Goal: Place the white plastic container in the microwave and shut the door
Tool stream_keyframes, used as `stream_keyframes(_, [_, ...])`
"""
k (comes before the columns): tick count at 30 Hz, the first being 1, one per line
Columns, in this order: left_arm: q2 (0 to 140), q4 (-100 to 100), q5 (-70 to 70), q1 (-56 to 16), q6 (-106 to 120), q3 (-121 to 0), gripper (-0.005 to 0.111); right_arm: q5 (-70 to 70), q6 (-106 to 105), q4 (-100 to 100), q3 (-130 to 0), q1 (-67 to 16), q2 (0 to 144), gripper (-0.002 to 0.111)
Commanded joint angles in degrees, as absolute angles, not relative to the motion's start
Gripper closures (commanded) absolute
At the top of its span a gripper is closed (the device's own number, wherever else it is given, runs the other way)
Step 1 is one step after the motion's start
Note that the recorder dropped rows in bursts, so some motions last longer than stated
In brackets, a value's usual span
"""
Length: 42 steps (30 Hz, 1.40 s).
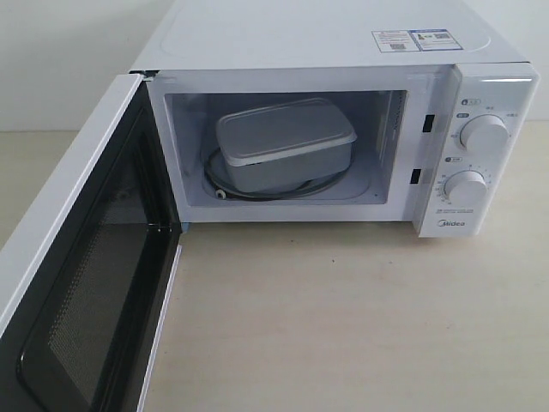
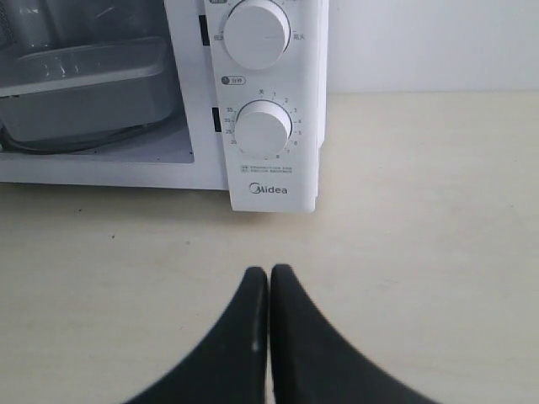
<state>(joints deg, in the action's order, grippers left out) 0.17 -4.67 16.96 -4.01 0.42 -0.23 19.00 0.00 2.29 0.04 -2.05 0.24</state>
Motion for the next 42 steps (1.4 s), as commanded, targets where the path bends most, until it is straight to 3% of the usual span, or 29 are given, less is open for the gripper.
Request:
stream_keyframes(1, [0.00,-5.15,16.82,-3.93,0.42,0.00,0.102,18.74,0.00,2.67,0.00,-1.75,0.00,0.108])
stream_keyframes(13, [0.00,-5.15,15.54,-3.93,0.42,0.00,0.102,18.50,0.00,2.67,0.00,-1.75,0.00,0.108])
stream_keyframes(16, [0.00,-5.15,9.24,-3.93,0.42,0.00,0.102,18.50,0.00,2.67,0.00,-1.75,0.00,0.108])
stream_keyframes(20, [0.00,-5.15,-10.21,-3.93,0.00,0.00,0.102,18.50,0.00,2.67,0.00,-1.75,0.00,0.108])
stream_keyframes(23, [0.00,-5.15,-14.53,-3.93,0.00,-3.14,0.102,18.50,0.00,2.67,0.00,-1.75,0.00,0.108])
stream_keyframes(27, [1.22,-5.15,-6.56,-3.93,2.71,-12.85,0.102,18.50,0.00,2.67,0.00,-1.75,0.00,0.108])
stream_keyframes(35, [22.74,-5.39,25.09,-3.93,3.62,-33.57,0.102,18.50,0.00,2.67,0.00,-1.75,0.00,0.108])
stream_keyframes(42, [34.37,-6.47,20.98,-3.93,3.62,-35.73,0.102,18.50,0.00,2.67,0.00,-1.75,0.00,0.108])
